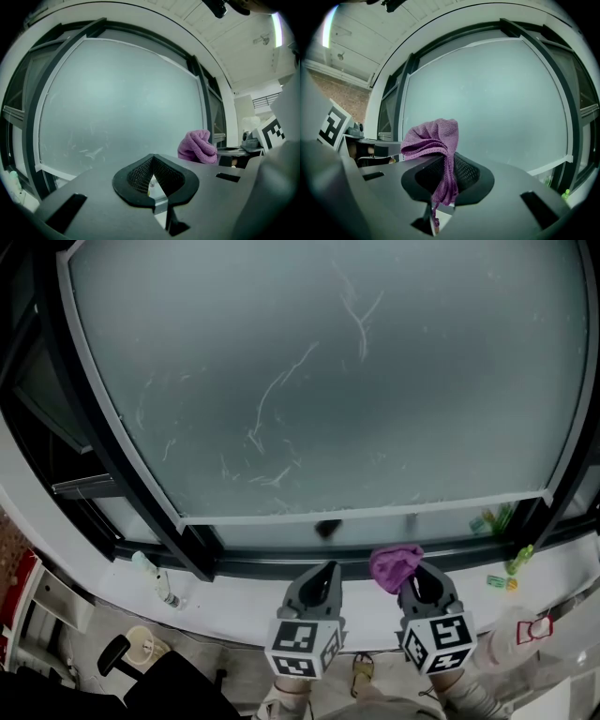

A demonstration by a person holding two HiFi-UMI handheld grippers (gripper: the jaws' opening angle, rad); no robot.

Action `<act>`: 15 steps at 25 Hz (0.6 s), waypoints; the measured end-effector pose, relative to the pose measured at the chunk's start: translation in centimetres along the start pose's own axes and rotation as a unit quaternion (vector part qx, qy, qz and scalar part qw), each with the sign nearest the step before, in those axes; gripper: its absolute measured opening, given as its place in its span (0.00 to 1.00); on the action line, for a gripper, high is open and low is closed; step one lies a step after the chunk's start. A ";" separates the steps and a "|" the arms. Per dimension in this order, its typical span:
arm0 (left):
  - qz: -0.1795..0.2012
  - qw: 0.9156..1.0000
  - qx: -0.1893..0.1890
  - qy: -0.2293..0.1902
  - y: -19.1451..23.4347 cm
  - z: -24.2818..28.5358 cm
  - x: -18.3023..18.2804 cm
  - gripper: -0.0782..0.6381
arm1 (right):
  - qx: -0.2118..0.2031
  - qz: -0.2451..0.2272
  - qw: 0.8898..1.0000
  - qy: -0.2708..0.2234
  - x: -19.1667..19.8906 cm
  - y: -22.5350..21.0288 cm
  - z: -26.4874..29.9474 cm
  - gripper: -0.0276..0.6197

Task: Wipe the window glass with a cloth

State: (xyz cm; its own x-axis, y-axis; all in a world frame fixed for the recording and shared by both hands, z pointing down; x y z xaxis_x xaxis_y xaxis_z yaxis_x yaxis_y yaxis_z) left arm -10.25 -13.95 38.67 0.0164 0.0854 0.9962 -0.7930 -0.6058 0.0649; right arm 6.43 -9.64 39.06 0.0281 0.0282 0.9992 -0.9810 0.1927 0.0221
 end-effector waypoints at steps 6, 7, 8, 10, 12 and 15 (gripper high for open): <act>-0.008 1.000 -0.001 0.000 -0.2 -0.8 -0.1 0.12 | -0.006 0.008 1.000 -0.004 -0.2 0.6 -0.7 0.12; -0.009 1.000 -0.001 -0.001 -0.3 -0.9 -0.2 0.12 | -0.007 0.010 1.000 -0.004 -0.3 0.6 -0.8 0.12; -0.010 1.000 -0.001 -0.002 -0.3 -1.0 -0.3 0.12 | -0.008 0.010 1.000 -0.005 -0.4 0.6 -0.9 0.12; -0.010 1.000 -0.001 -0.003 -0.5 -1.2 -0.3 0.12 | -0.009 0.009 1.000 -0.005 -0.5 0.6 -0.9 0.12; -0.011 1.000 -0.001 -0.003 -0.5 -1.4 -0.4 0.12 | -0.011 0.007 1.000 -0.006 -0.6 0.7 -1.0 0.12; -0.018 1.000 -0.002 -0.003 -0.4 -1.6 -0.4 0.12 | -0.014 0.003 1.000 -0.007 -0.7 1.1 -1.1 0.12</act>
State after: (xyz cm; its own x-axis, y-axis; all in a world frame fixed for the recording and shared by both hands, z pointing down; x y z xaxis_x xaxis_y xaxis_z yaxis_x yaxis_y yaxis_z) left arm -10.93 -12.48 38.18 0.0481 0.1030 0.9935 -0.7943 -0.5991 0.1005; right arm 5.58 -8.42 38.37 0.0201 0.0165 0.9997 -0.9752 0.2209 0.0159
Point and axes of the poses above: the fingertips, and each gripper's own axes: z forward along the fingers, y to its left, x out of its underside, the point moved 6 cm from there along -z, backward along the fingers, and after that the axes turned 2 degrees about -z, right-handed, at the moved point
